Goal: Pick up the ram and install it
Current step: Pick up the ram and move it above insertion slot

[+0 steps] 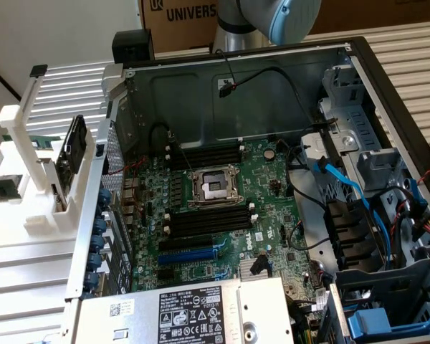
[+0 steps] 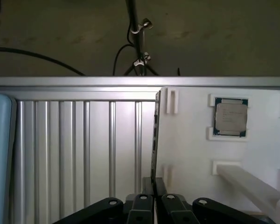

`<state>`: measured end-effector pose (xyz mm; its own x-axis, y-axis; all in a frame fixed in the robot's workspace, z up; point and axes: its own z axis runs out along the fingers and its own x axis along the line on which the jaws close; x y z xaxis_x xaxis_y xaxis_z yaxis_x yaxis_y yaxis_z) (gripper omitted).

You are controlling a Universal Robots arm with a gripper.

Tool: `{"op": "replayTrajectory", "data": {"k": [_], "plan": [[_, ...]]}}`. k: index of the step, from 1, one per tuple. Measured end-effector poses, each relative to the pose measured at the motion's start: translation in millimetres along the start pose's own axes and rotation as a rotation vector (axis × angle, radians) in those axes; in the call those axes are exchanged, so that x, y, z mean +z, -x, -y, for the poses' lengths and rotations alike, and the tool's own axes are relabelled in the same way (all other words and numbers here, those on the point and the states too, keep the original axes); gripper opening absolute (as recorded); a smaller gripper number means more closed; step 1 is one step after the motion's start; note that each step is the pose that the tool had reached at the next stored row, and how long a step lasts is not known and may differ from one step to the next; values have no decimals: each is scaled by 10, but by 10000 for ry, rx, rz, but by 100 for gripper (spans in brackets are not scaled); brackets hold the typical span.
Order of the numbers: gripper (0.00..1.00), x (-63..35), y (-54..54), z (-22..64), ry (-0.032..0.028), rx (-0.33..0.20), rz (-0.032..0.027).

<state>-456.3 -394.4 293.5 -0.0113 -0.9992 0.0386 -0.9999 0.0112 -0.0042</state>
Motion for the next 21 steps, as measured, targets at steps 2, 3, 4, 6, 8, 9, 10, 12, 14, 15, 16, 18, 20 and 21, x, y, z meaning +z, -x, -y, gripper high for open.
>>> {"op": "replayTrajectory", "data": {"k": [2, 3, 4, 6, 8, 9, 10, 12, 14, 15, 16, 18, 20, 21], "plan": [[14, -16, -31, 36, 2, 1, -1], [14, -29, -45, 56, 1, 0, -1], [14, -48, -54, 73, 3, 1, -2], [14, -103, -68, 108, 2, 0, -14], [14, -155, -80, 143, 1, 1, -21], [14, -182, -87, 162, 0, 0, -24], [14, -212, -94, 184, 2, 0, -27], [14, -300, -117, 254, 0, 0, -30], [14, -356, -133, 305, 0, 1, -31], [14, -411, -155, 364, 1, 1, -31], [14, -438, -169, 396, 0, 0, -30], [14, -489, -198, 461, 1, -1, -31], [14, -542, -229, 528, 2, 1, -31], [14, -568, -245, 562, 1, 1, -31]]}}
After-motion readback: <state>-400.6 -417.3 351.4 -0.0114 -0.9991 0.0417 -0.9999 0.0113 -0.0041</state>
